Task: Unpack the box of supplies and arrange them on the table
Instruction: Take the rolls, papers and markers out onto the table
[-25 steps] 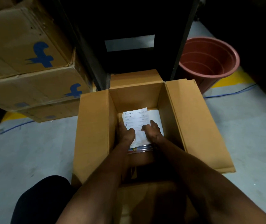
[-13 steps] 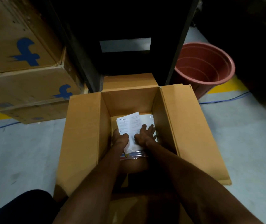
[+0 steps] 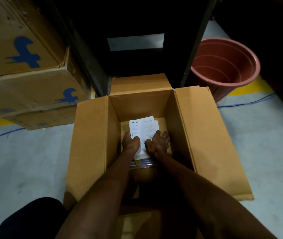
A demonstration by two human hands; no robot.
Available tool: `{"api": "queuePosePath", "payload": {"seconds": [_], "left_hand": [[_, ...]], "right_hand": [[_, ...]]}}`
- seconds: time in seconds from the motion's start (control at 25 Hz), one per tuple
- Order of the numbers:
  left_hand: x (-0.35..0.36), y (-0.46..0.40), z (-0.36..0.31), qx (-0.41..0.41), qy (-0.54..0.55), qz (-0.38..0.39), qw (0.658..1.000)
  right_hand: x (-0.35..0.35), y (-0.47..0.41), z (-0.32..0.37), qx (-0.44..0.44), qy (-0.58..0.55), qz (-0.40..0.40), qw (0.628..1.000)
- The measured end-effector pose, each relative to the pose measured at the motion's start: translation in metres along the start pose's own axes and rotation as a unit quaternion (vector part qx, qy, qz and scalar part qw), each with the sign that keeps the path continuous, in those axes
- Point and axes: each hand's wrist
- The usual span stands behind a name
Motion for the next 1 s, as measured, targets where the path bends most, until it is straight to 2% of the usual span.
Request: {"api": "queuePosePath", "payload": {"seconds": [0.28, 0.48, 0.64, 0.76, 0.92, 1.0], "left_hand": [[0.000, -0.005, 0.000, 0.012, 0.037, 0.055, 0.998], [0.000, -0.020, 0.017, -0.010, 0.030, 0.052, 0.998], [-0.008, 0.000, 0.008, -0.010, 0.064, 0.064, 0.996], [-0.009, 0.006, 0.005, 0.023, 0.061, 0.031, 0.997], [-0.008, 0.024, -0.003, 0.149, 0.020, -0.054, 0.987], [-0.004, 0.033, -0.001, 0.170, -0.020, -0.079, 0.982]], "right_hand": [[-0.005, -0.007, 0.000, 0.043, -0.137, -0.014, 0.990], [-0.013, 0.006, 0.001, 0.071, -0.289, 0.006, 0.955], [-0.011, 0.009, 0.002, 0.024, -0.291, 0.007, 0.956], [-0.016, 0.012, 0.007, 0.004, -0.291, -0.015, 0.957], [-0.018, 0.020, 0.018, -0.064, -0.330, -0.056, 0.940], [-0.016, 0.023, 0.016, -0.090, -0.344, -0.088, 0.931]]}}
Point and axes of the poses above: each hand's wrist, its own y-axis away from the middle knuckle, its own x-axis out of the palm, z = x × y, and after that the axes turned 1 degree about -z, right-handed
